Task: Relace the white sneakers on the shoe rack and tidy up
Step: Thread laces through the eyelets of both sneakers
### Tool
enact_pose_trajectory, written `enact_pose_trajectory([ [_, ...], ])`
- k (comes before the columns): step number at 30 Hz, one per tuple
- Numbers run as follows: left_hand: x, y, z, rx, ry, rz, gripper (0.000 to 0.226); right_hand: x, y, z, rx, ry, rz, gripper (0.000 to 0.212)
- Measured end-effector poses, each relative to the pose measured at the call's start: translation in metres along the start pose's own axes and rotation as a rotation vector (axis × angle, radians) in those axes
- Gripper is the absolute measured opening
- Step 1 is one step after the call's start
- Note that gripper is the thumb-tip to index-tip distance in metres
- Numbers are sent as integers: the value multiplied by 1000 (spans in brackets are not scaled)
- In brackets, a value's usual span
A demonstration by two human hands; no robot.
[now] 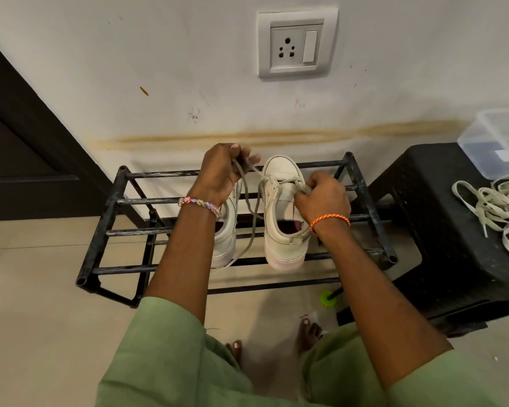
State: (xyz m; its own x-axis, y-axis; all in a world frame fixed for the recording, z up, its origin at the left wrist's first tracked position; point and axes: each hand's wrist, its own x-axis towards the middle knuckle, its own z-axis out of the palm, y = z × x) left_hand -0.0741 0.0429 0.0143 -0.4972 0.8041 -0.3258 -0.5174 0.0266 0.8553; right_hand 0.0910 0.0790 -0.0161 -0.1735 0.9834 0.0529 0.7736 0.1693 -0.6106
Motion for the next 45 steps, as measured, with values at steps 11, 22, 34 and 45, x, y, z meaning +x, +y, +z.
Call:
enact_pose_trajectory([
  [11, 3, -41, 11, 1379, -16, 352, 16, 1, -2, 5, 5, -36, 31, 14],
  [22, 1, -28, 10, 1026, -122, 61, 19, -1, -5, 11, -20, 20, 45, 24],
  [34, -2, -17, 10, 831, -231, -76, 22, 3, -3, 8, -24, 3, 39, 23],
  [45, 10, -56, 10, 1443, 51, 500, 22, 2, -2, 3, 25, -29, 53, 15],
])
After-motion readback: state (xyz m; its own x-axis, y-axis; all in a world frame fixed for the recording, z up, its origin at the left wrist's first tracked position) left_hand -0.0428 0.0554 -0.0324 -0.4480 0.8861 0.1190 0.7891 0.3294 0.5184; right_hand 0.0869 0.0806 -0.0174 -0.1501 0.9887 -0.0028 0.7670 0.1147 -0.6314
